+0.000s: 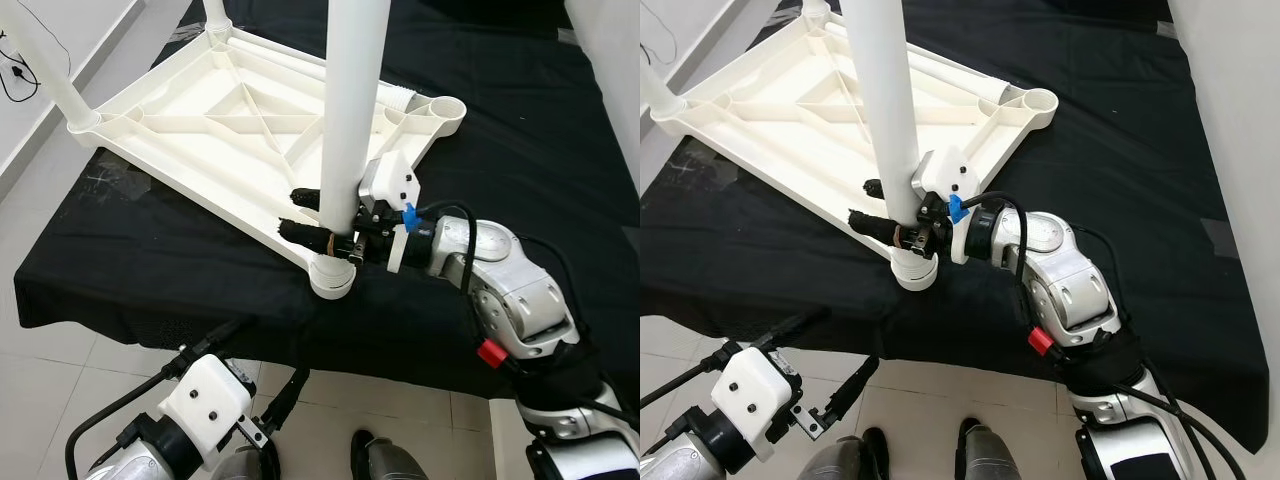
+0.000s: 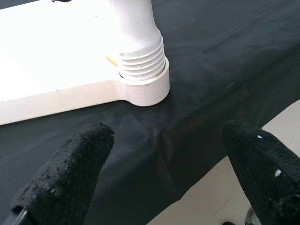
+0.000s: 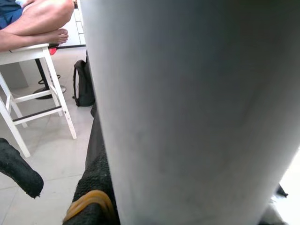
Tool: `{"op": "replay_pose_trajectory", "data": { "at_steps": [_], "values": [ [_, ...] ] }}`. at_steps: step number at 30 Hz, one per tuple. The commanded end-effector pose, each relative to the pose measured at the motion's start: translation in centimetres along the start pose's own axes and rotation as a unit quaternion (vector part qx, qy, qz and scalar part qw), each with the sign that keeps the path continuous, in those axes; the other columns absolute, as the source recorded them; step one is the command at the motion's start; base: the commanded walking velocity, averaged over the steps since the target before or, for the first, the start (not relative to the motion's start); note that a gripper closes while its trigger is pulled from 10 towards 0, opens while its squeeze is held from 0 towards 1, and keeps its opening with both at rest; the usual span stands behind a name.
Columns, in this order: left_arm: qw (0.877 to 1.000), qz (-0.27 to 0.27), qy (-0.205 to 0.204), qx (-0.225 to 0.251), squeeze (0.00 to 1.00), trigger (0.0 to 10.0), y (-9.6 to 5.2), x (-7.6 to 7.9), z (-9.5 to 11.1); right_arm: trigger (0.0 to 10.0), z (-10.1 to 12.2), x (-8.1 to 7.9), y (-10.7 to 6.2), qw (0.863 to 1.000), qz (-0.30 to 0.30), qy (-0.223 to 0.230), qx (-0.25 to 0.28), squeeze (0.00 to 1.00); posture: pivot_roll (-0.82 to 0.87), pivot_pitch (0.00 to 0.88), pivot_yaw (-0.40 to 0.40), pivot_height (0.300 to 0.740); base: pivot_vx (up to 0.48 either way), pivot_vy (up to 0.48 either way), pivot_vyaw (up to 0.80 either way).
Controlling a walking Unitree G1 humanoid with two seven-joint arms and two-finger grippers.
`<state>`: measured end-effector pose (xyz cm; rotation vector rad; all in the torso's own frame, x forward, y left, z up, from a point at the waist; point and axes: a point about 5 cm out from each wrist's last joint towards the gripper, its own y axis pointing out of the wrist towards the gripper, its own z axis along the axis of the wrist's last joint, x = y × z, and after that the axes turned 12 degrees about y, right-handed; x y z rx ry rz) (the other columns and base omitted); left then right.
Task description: Building children table
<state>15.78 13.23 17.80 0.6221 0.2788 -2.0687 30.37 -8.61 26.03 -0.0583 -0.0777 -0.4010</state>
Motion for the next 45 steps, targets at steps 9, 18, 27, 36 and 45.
{"op": "replay_pose_trajectory", "data": {
  "at_steps": [9,18,27,36,45],
  "values": [
    [1.0,-0.003,-0.005,-0.014,0.0,10.0,-0.2,0.2,-0.4,10.0,-6.1,-0.3,0.5,0.986,-0.062,0.103,-0.116,0.0,0.05,0.319,-0.016,0.74,0.0,0.0,0.0],
    [1.0,-0.003,-0.004,-0.014,0.0,10.0,-0.3,0.2,-0.4,10.0,-6.9,0.3,0.3,0.973,-0.165,0.119,-0.108,0.0,0.05,0.315,-0.017,0.74,0.0,0.0,0.0],
    [1.0,-0.004,-0.002,-0.015,0.0,10.0,-0.3,0.0,-0.5,10.0,-7.3,-0.5,0.5,0.95,-0.266,0.153,-0.056,0.0,0.04,0.312,-0.005,0.74,0.0,0.0,0.0],
    [1.0,-0.006,-0.001,-0.016,0.0,10.0,-0.3,0.0,-0.7,10.0,-6.6,-1.5,0.4,0.945,-0.286,0.158,0.022,0.0,0.05,0.304,0.002,0.74,0.0,0.0,0.0],
    [1.0,-0.007,0.0,-0.017,0.0,10.0,-0.4,-0.1,-0.7,10.0,-6.3,-2.3,0.1,0.947,-0.272,0.162,0.062,0.0,0.05,0.309,0.007,0.74,0.0,0.0,0.0]
  ]
}}
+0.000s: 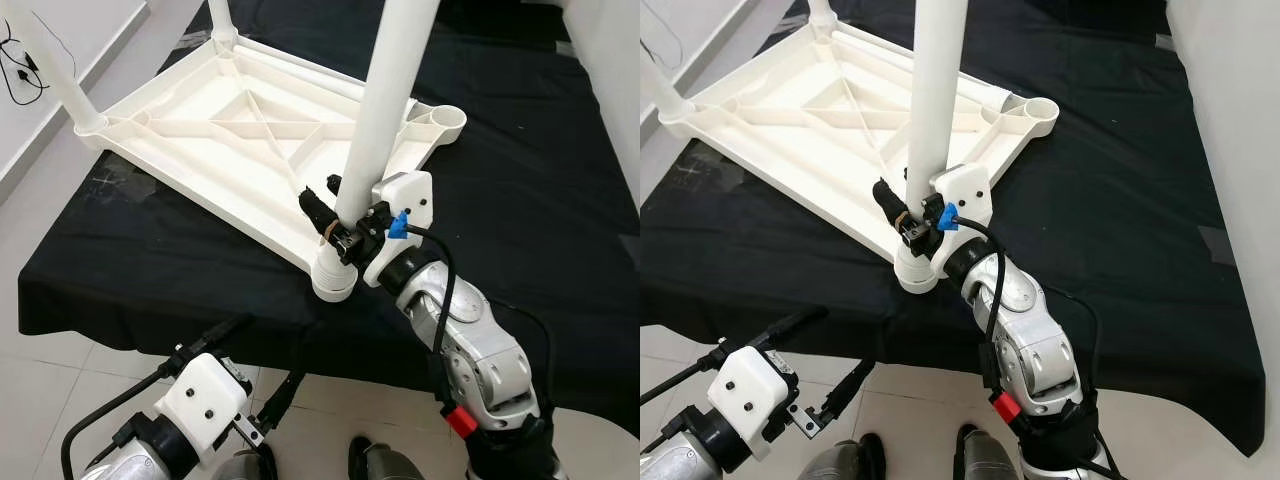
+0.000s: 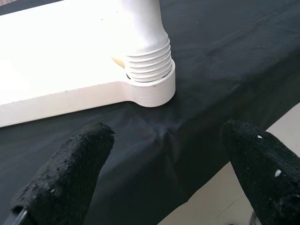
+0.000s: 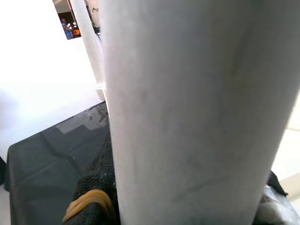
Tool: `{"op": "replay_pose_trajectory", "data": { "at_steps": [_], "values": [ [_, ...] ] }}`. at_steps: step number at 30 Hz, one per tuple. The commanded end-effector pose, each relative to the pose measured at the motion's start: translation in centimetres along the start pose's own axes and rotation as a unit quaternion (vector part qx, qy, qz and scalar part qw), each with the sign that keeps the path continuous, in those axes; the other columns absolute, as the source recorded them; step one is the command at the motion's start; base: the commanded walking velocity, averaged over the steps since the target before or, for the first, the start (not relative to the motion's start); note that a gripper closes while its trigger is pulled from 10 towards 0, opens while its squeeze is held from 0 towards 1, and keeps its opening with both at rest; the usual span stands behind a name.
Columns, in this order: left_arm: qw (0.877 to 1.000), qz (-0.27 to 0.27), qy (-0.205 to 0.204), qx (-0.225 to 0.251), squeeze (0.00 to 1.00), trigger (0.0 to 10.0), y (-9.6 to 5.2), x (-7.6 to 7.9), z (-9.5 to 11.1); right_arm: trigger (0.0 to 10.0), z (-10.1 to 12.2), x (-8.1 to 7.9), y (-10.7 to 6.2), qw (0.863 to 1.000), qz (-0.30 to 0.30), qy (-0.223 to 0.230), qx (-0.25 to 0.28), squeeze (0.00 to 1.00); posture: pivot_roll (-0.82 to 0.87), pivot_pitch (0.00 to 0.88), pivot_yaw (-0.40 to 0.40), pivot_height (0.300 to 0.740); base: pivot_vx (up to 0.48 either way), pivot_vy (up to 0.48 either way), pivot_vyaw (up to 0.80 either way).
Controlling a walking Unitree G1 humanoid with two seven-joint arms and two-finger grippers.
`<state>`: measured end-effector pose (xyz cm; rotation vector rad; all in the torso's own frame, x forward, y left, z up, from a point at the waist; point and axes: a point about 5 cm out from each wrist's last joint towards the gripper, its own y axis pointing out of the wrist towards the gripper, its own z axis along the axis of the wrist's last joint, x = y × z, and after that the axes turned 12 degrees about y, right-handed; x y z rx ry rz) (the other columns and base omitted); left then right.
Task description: Building children table
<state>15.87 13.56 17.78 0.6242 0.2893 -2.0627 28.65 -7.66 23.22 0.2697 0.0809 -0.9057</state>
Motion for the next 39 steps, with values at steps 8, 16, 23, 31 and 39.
{"op": "replay_pose_trajectory", "data": {
  "at_steps": [8,16,23,31,39],
  "values": [
    [1.0,-0.008,-0.002,-0.013,0.0,10.0,-0.2,0.1,-0.6,10.0,-2.9,-0.2,-1.2,0.999,0.013,0.022,-0.035,0.0,0.05,0.309,0.009,0.74,0.0,0.0,0.0],
    [0.999,0.026,-0.017,-0.017,0.0,10.0,0.7,-1.3,-1.3,10.0,-0.3,0.0,0.5,0.996,0.086,0.0,0.01,0.0,0.05,0.222,0.017,0.74,0.0,0.0,0.0],
    [0.992,0.111,-0.049,0.037,0.0,10.0,2.9,-4.7,0.3,10.0,2.7,1.4,1.7,0.993,0.109,-0.034,0.032,0.0,0.02,0.187,0.03,0.74,0.0,0.0,0.0],
    [0.987,0.115,-0.1,0.041,0.0,10.0,4.1,-4.5,-0.8,10.0,4.6,1.9,0.1,0.974,0.225,-0.027,0.014,0.0,-0.01,0.142,0.024,0.74,0.0,0.0,0.0],
    [0.99,0.095,-0.098,-0.032,0.0,10.0,4.5,-3.8,-3.4,10.0,2.0,3.7,0.8,0.967,0.208,-0.132,-0.069,0.0,-0.01,0.213,0.07,0.74,0.0,0.0,0.0]
  ]
}}
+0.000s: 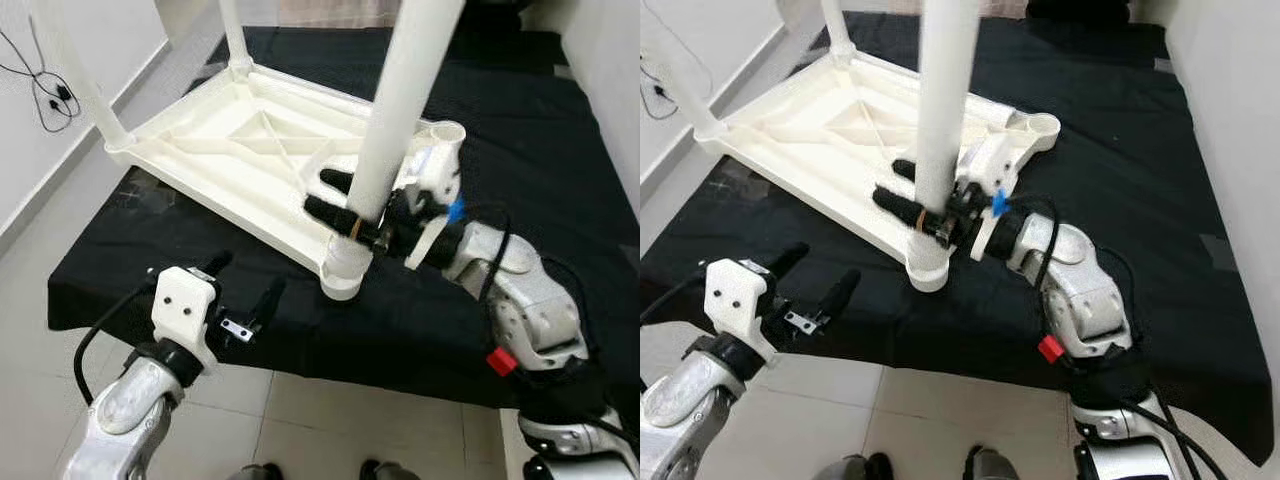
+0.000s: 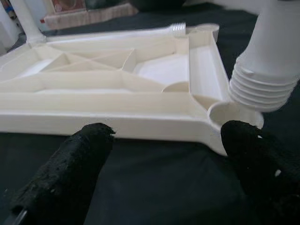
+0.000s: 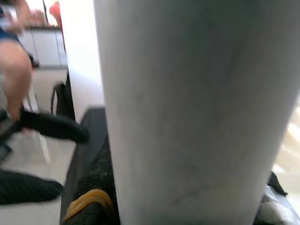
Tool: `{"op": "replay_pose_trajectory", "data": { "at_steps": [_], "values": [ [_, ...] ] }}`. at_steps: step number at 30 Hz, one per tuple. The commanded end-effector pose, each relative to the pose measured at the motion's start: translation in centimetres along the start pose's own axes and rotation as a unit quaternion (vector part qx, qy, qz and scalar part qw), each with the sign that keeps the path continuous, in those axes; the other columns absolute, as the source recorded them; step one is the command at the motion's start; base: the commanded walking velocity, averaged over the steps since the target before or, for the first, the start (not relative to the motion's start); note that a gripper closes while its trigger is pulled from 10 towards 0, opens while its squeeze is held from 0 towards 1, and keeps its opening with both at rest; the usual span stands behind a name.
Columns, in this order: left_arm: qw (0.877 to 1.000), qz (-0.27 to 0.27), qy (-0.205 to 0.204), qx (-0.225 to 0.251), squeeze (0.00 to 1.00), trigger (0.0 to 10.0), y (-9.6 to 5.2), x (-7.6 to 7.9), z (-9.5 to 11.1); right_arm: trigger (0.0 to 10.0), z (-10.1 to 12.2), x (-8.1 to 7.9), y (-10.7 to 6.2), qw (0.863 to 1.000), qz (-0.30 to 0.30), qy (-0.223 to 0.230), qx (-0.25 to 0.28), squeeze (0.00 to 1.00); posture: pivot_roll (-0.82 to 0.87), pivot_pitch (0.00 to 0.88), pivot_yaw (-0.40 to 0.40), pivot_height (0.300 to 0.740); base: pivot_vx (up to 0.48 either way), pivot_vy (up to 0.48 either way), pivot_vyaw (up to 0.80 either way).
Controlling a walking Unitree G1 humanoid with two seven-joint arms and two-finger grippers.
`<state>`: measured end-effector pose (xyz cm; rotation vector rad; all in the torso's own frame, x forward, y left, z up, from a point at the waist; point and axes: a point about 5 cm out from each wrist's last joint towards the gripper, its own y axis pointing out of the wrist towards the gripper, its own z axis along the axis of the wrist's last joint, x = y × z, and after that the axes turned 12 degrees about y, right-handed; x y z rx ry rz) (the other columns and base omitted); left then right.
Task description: Building children table
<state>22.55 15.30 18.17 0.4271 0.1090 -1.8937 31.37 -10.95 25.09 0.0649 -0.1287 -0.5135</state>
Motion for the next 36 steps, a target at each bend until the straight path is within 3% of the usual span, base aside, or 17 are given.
{"op": "replay_pose_trajectory", "data": {
  "at_steps": [1,5,8,9,11,13,14,16,18,20,21,23,24,25,30,36],
  "values": [
    [0.999,-0.018,0.0,-0.038,0.0,10.0,-0.5,0.8,-1.2,10.0,-0.8,0.5,0.4,0.999,-0.019,-0.028,-0.021,0.0,-0.01,0.241,0.076,0.74,0.0,0.0,0.0],
    [0.998,-0.039,0.003,-0.051,0.0,10.0,-0.9,1.8,-1.4,10.0,-0.8,1.5,0.6,0.997,-0.062,-0.03,-0.014,0.0,0.01,0.26,0.086,0.74,0.0,0.0,0.0],
    [0.995,-0.05,0.015,-0.081,0.0,10.0,-1.2,3.1,-3.3,10.0,-0.1,3.0,0.5,0.992,-0.12,-0.01,0.028,0.0,0.01,0.225,0.073,0.74,0.0,0.0,0.0],
    [0.993,-0.062,0.038,-0.092,0.0,10.0,-1.3,3.7,-4.5,10.0,0.5,3.6,0.3,0.986,-0.149,0.025,0.07,0.0,0.02,0.147,0.052,0.74,0.0,0.0,0.0],
    [0.991,-0.073,0.054,-0.1,0.0,10.0,-1.5,4.2,-5.4,10.0,0.8,3.9,0.1,0.98,-0.167,0.052,0.098,0.0,0.02,0.133,0.049,0.74,0.0,0.0,0.0],
    [0.987,-0.068,0.076,-0.126,0.0,10.0,-1.9,4.8,-7.5,10.0,0.7,4.1,-0.2,0.962,-0.193,0.118,0.155,0.0,0.03,0.069,0.037,0.74,0.0,0.0,0.0],
    [0.985,-0.055,0.067,-0.148,0.0,10.0,-2.2,5.0,-8.7,10.0,0.3,3.9,-0.3,0.954,-0.203,0.137,0.172,0.0,0.03,0.002,0.023,0.74,0.0,0.0,0.0],
    [0.983,-0.04,0.056,-0.173,0.0,10.0,-2.6,5.3,-10.0,10.0,-0.1,3.6,-0.3,0.946,-0.214,0.155,0.188,0.0,0.03,0.0,0.019,0.74,0.0,0.0,0.0],
    [0.982,-0.036,0.054,-0.178,0.0,10.0,-2.6,5.4,-10.3,10.0,-0.2,3.5,-0.2,0.944,-0.217,0.159,0.191,0.0,0.03,0.0,0.015,0.74,0.0,0.0,0.0],
    [0.982,-0.024,0.027,-0.187,0.0,10.0,-2.2,5.4,-11.2,10.0,-3.4,2.6,-0.1,0.954,-0.228,0.144,0.132,0.0,0.03,0.0,0.005,0.74,0.0,0.0,0.0],
    [0.982,-0.024,0.027,-0.187,0.0,10.0,-2.2,5.4,-11.2,10.0,-3.4,2.6,-0.1,0.954,-0.228,0.144,0.132,0.0,0.03,0.0,0.005,0.74,0.0,0.0,0.0],
    [0.982,-0.019,0.011,-0.185,0.0,10.0,-1.5,5.4,-11.6,10.0,-6.4,1.2,-0.2,0.96,-0.233,0.13,0.08,0.0,0.03,0.0,-0.007,0.74,0.0,0.0,0.0],
    [0.982,-0.019,0.011,-0.185,0.0,10.0,-1.5,5.4,-11.6,10.0,-6.4,1.2,-0.2,0.96,-0.233,0.13,0.08,0.0,0.03,0.0,-0.007,0.74,0.0,0.0,0.0],
    [0.983,-0.02,0.01,-0.182,0.0,10.0,-1.4,5.5,-12.1,10.0,-8.1,0.1,-0.4,0.964,-0.228,0.124,0.051,0.0,0.02,0.0,-0.008,0.74,0.0,0.0,0.0],
    [0.983,-0.02,0.039,-0.179,0.0,10.0,-1.4,5.3,-12.7,10.0,-8.2,-0.7,-0.5,0.962,-0.228,0.137,0.069,0.0,0.02,0.0,0.006,0.74,0.0,0.0,0.0],
    [0.985,-0.007,0.044,-0.167,0.0,10.0,-0.5,4.8,-12.8,10.0,-6.6,0.2,0.5,0.962,-0.229,0.115,0.094,0.0,0.03,0.0,0.015,0.74,0.0,0.0,0.0]
  ]
}}
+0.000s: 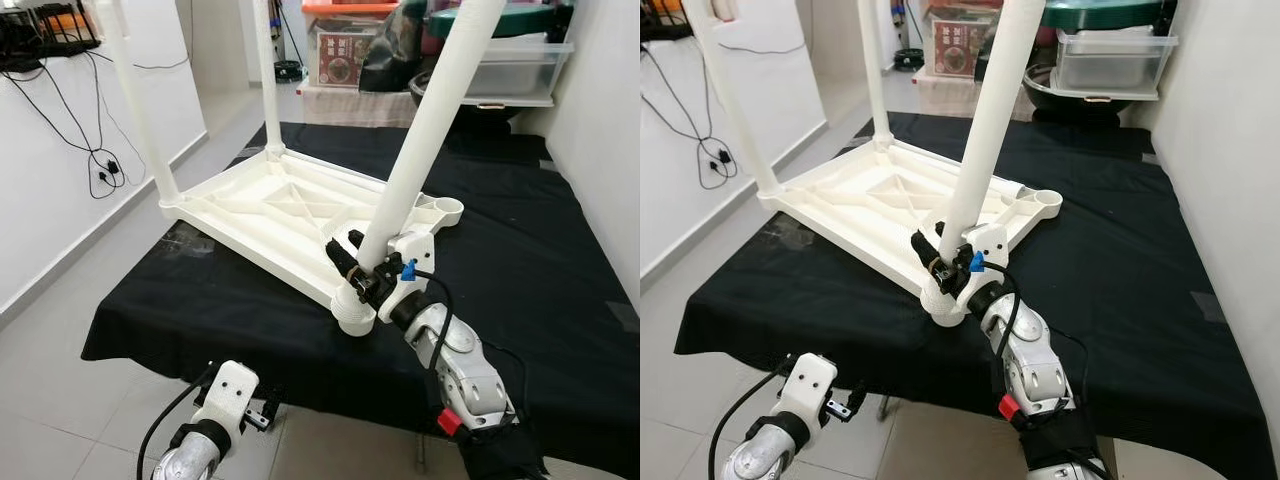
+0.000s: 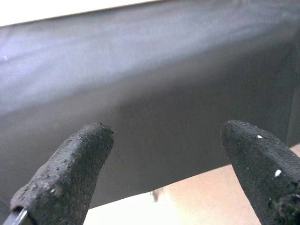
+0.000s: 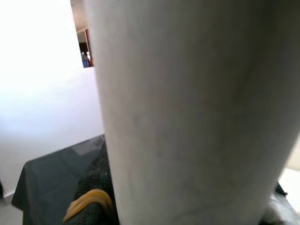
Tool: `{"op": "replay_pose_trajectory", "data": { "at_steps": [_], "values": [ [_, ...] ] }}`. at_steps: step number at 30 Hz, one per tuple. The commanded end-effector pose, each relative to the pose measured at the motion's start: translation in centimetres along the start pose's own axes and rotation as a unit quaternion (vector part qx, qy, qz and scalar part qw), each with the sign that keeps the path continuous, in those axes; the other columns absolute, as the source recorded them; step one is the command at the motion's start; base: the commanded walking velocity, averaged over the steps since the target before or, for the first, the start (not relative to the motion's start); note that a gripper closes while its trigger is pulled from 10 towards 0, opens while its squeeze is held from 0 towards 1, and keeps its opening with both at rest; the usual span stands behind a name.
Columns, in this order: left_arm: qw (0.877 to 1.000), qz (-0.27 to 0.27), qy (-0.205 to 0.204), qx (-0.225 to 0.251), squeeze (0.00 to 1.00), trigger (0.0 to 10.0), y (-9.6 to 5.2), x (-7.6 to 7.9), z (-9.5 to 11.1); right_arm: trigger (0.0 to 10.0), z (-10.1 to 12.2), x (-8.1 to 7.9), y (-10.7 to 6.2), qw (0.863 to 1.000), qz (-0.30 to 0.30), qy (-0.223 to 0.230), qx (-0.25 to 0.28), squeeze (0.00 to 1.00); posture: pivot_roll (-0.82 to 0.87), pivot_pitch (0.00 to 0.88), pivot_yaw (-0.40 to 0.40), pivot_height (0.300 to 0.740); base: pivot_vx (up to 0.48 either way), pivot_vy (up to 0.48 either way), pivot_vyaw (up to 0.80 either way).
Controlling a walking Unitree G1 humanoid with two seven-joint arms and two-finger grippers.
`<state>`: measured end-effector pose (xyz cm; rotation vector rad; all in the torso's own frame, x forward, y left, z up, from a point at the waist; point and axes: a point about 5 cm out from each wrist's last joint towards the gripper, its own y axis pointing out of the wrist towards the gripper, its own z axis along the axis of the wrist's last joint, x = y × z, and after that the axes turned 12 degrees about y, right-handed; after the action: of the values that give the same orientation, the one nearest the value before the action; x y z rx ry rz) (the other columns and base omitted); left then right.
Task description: Building children table
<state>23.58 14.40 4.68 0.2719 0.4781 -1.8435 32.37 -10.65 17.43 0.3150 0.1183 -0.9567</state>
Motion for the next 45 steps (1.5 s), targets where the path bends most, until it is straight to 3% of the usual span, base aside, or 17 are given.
{"op": "replay_pose_trajectory", "data": {
  "at_steps": [1,12,23,25,32,36,37,38,40,45],
  "values": [
    [1.0,0.008,0.004,-0.002,0.0,10.0,0.0,-0.3,-0.2,10.0,1.0,-0.3,0.6,1.0,0.007,-0.014,0.023,0.0,0.03,0.0,0.015,0.74,0.0,0.0,0.0],
    [1.0,0.027,-0.01,0.01,0.0,10.0,0.8,-1.4,0.0,10.0,3.3,-0.6,1.9,0.998,0.02,-0.03,0.057,0.0,0.03,0.0,0.011,0.74,0.0,0.0,0.0],
    [0.998,0.041,-0.033,0.028,0.0,10.0,1.1,-2.0,0.6,10.0,3.8,-0.2,2.4,0.998,-0.001,-0.029,0.052,0.0,0.01,0.0,0.011,0.74,0.0,0.0,0.0],
    [0.996,0.046,-0.037,0.064,0.0,10.0,1.2,-2.6,2.5,10.0,4.8,-0.4,2.3,0.997,0.011,-0.038,0.065,0.0,0.0,0.0,0.016,0.74,0.317,0.0,0.4],
    [0.994,0.034,-0.032,0.103,0.0,10.0,1.0,-2.8,4.7,10.0,5.4,0.0,2.5,0.998,-0.006,-0.039,0.049,0.0,-0.01,0.032,0.021,0.74,0.319,0.0,0.0],
    [0.984,-0.05,-0.06,0.163,0.0,10.0,0.3,-0.8,7.3,10.0,5.9,0.3,2.0,0.998,0.022,-0.045,0.041,0.0,-0.01,0.058,0.024,0.74,0.069,0.0,0.0],
    [0.982,-0.085,-0.044,0.161,0.0,10.0,-0.2,0.1,7.4,10.0,6.3,0.1,1.8,0.997,0.046,-0.052,0.038,0.0,-0.01,0.081,0.028,0.74,0.0,0.0,0.0],
    [0.982,-0.085,-0.044,0.161,0.0,10.0,-0.2,0.1,7.4,10.0,6.3,0.1,1.8,0.997,0.046,-0.052,0.038,0.0,-0.01,0.081,0.028,0.74,0.0,0.0,0.0],
    [0.976,-0.163,-0.005,0.147,0.0,10.0,-1.6,2.1,7.1,10.0,7.0,-0.1,1.4,0.993,0.093,-0.074,0.021,0.0,-0.01,0.124,0.036,0.74,0.0,0.0,0.0],
    [0.967,-0.217,0.021,0.133,0.0,10.0,-3.2,3.3,6.7,10.0,7.5,-0.1,1.2,0.989,0.123,-0.087,0.007,0.0,-0.01,0.145,0.029,0.74,0.0,0.0,0.0]
  ]
}}
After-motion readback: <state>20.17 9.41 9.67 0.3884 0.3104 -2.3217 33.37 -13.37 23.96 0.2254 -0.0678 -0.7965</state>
